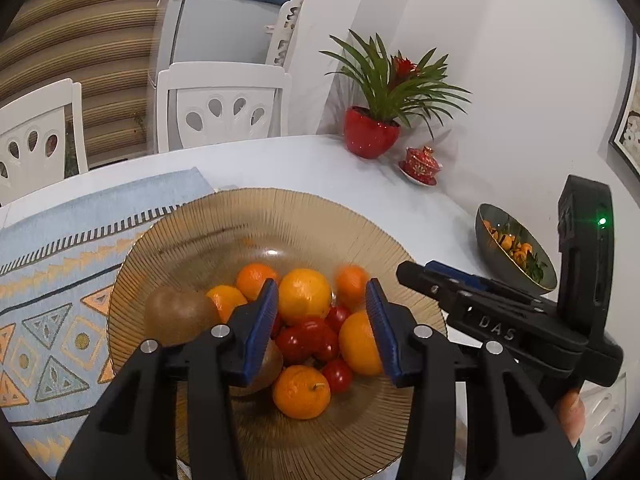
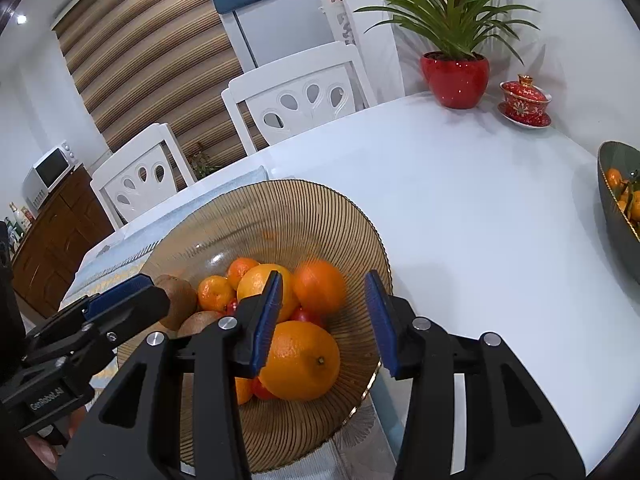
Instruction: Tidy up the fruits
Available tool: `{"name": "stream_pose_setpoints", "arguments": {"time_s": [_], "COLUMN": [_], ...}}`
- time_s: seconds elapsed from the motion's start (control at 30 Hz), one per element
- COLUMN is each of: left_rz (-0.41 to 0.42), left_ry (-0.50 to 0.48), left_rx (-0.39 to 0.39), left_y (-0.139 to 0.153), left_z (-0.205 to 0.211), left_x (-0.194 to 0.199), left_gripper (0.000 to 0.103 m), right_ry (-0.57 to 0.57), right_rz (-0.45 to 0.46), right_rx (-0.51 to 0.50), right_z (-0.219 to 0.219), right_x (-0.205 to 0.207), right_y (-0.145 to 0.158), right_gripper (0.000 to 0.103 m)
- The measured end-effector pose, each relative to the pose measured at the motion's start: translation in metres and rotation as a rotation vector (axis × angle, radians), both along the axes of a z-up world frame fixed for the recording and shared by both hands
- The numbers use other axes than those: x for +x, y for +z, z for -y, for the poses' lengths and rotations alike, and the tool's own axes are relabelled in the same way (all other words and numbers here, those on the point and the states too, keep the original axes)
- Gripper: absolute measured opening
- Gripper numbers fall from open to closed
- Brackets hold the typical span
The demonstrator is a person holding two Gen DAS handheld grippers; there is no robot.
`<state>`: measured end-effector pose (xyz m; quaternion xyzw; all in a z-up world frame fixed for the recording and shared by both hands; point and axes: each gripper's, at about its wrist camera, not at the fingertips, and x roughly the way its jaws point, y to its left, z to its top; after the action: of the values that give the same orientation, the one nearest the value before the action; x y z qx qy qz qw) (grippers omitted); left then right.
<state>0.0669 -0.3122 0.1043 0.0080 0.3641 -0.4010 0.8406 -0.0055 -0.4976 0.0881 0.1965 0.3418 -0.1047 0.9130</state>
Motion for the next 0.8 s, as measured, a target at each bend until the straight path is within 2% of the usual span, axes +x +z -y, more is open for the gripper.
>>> {"name": "stream_pose_setpoints", "arguments": {"time_s": [0.1,0.43,0.67,0.8], "left_rz": [-0.005,0.020,0.013,0.039], "left_ry": [0.004,0.015,0.048,0.095], "left_rx": [-0.001,-0.025,-0.084,-0.102], "left_y": [-0.002,0.005,0.015,0.023], "left_z": [-0.003,-0.032,-0.070,-0.097], "left_x": [-0.001,-0.023,-0.042,-0.057], "left_gripper": [0.045,0.045,0.045,0.052], "right_ry": [-0.001,0.001,0.037,0.062], "right_rz": [0.004,0.052,0.106,0.126], "right_rx": [-0.032,-0.235,-0.332,-0.372], "right_z": [-0.007,-0.054,-0.097,-0.122], "right_x": [-0.005,-0.028,-0.053,-0.064], "right_y": [0.003,0.029,0.048,0.055], "right_gripper": [0.045,0.045,0.045,0.046]}}
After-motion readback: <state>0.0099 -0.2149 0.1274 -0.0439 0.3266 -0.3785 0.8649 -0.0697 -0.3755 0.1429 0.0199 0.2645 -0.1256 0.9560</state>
